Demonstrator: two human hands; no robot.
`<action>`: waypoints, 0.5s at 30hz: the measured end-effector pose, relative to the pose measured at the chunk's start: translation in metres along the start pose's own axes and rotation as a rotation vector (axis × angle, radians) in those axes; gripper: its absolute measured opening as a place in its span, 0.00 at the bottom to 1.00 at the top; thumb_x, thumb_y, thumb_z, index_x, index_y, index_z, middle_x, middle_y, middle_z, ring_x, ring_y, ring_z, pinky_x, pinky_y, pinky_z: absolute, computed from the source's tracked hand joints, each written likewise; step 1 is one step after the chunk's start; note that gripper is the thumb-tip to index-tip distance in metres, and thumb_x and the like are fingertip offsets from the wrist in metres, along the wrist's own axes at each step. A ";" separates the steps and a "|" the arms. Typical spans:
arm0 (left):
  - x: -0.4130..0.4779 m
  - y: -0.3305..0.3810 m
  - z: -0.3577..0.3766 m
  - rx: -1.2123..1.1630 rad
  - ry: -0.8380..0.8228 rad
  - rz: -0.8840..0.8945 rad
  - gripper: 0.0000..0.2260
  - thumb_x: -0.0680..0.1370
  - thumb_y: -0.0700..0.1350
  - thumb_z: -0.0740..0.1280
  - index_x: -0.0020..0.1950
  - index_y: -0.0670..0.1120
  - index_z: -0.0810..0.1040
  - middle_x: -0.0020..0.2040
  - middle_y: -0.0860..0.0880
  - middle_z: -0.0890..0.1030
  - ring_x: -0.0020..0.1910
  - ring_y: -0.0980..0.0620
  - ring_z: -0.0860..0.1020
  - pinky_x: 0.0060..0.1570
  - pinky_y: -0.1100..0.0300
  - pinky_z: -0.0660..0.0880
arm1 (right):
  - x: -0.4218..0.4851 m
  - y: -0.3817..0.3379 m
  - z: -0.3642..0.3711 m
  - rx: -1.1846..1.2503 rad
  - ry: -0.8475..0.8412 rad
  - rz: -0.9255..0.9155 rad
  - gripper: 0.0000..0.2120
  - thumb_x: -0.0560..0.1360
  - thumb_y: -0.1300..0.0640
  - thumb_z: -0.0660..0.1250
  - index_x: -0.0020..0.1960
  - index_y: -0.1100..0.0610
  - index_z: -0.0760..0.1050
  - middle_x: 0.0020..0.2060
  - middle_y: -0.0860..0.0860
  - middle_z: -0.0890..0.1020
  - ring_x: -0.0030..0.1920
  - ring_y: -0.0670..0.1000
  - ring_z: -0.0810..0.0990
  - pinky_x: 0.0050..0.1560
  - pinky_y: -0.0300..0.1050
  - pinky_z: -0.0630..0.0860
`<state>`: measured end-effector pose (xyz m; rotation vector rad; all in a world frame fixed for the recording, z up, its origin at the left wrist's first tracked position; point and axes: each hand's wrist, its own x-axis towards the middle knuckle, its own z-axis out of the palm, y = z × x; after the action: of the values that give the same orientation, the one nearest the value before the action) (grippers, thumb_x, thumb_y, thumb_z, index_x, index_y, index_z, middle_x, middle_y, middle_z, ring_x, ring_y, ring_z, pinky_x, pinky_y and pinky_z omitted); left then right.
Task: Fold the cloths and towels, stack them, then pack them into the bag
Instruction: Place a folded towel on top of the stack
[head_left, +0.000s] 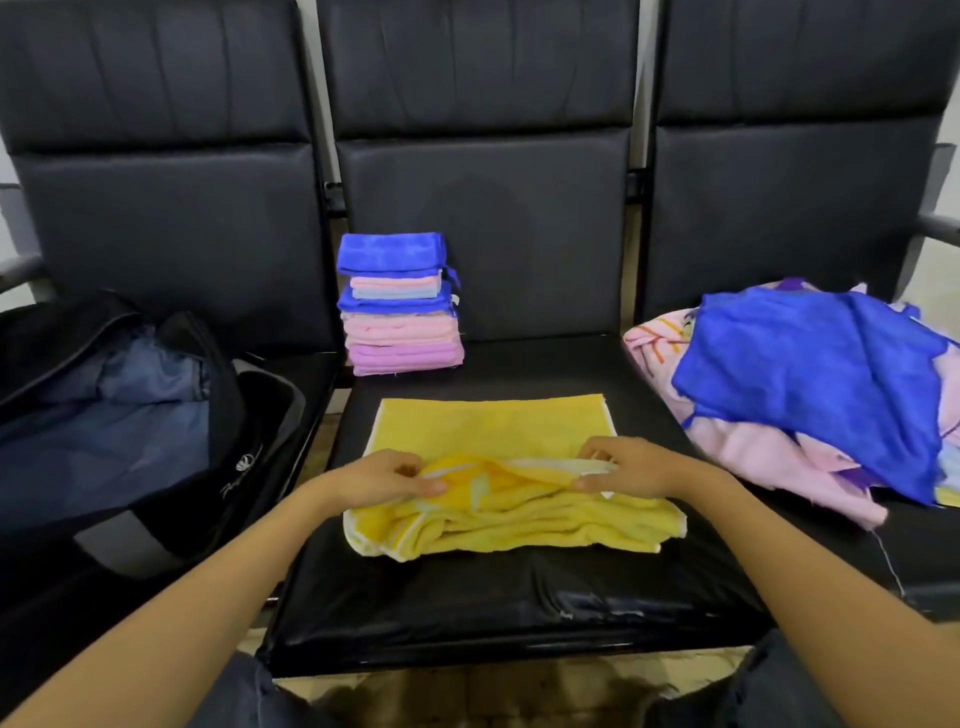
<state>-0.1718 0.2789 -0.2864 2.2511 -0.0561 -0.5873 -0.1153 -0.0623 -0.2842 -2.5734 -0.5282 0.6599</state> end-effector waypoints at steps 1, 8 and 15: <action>0.000 -0.002 -0.002 -0.056 0.038 0.027 0.19 0.70 0.60 0.73 0.36 0.48 0.71 0.35 0.53 0.72 0.39 0.54 0.71 0.43 0.59 0.67 | 0.002 0.003 -0.001 0.006 0.013 -0.005 0.15 0.74 0.41 0.66 0.58 0.45 0.72 0.57 0.48 0.76 0.57 0.50 0.75 0.58 0.44 0.72; 0.003 -0.006 -0.022 -0.699 0.174 -0.093 0.34 0.50 0.52 0.84 0.51 0.41 0.78 0.50 0.40 0.84 0.48 0.44 0.84 0.45 0.52 0.81 | 0.012 0.004 0.003 -0.038 0.013 -0.062 0.25 0.75 0.50 0.68 0.69 0.45 0.64 0.57 0.47 0.72 0.59 0.51 0.73 0.58 0.42 0.71; 0.012 -0.020 -0.028 -0.375 0.227 -0.335 0.15 0.70 0.40 0.76 0.54 0.43 0.77 0.51 0.45 0.82 0.49 0.50 0.81 0.42 0.59 0.77 | 0.021 0.002 0.006 -0.078 -0.016 0.030 0.15 0.79 0.48 0.61 0.65 0.47 0.67 0.60 0.53 0.75 0.56 0.51 0.74 0.59 0.47 0.74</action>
<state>-0.1521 0.3095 -0.2890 1.9528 0.5129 -0.4652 -0.1008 -0.0526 -0.2973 -2.6559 -0.5312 0.6829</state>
